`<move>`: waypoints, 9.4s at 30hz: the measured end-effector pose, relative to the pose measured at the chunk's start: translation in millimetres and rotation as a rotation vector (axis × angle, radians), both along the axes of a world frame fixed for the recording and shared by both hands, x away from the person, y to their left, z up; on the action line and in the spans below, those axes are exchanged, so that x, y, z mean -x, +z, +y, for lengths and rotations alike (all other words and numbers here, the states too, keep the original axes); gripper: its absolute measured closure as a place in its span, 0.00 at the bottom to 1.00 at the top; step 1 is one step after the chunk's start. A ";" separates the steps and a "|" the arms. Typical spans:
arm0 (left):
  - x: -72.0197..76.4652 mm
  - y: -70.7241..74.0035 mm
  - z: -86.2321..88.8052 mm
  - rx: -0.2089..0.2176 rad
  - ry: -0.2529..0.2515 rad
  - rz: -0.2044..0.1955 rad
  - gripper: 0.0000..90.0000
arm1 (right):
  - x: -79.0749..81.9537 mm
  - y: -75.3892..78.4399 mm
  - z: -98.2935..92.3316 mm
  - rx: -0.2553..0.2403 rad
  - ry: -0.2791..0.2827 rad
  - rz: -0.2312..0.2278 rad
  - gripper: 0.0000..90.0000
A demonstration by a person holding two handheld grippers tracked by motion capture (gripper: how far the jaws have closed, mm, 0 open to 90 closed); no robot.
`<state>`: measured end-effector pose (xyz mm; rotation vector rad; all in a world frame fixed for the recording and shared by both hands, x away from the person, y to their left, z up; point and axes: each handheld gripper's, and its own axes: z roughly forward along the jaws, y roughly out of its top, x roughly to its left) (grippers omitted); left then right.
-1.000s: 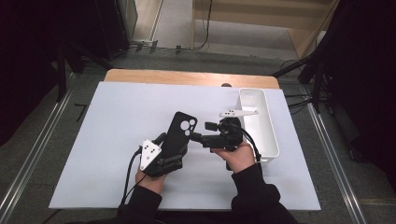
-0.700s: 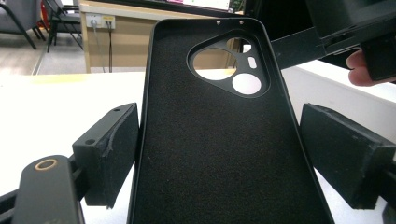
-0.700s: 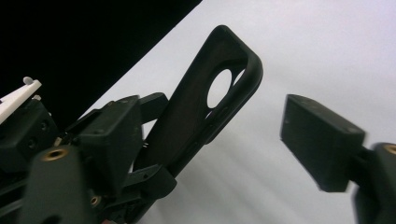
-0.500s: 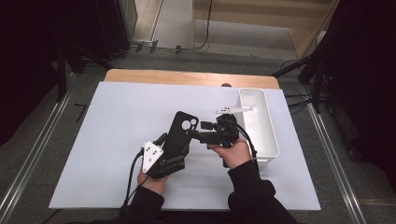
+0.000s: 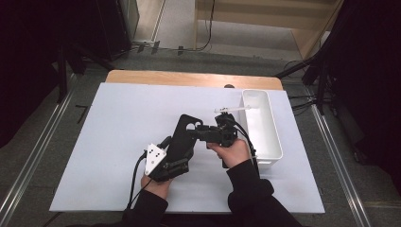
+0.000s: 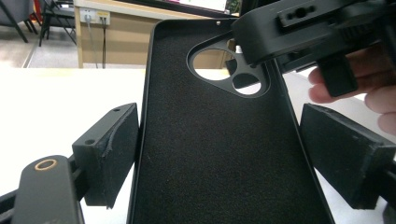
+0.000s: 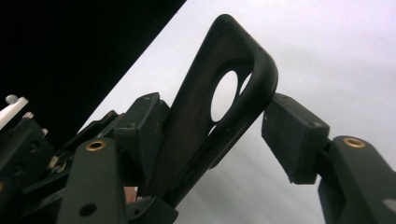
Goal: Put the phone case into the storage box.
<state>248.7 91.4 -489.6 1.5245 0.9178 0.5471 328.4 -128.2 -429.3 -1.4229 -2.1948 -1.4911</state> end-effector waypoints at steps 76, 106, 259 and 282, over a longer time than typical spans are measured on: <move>-21.6 25.0 8.1 -0.161 -0.233 0.207 0.02 | 5.8 17.8 -21.6 0.012 -0.027 -0.109 0.83; -42.4 51.7 40.5 -0.171 -0.434 0.252 0.18 | 18.2 19.7 -32.2 0.081 0.172 -0.291 0.84; -44.2 96.6 65.3 -0.105 -0.273 0.310 0.89 | 37.9 6.2 0.6 0.138 0.060 -0.413 0.00; -41.8 98.5 63.6 -0.071 -0.195 0.324 0.89 | 52.7 -6.4 30.9 0.184 -0.022 -0.453 0.00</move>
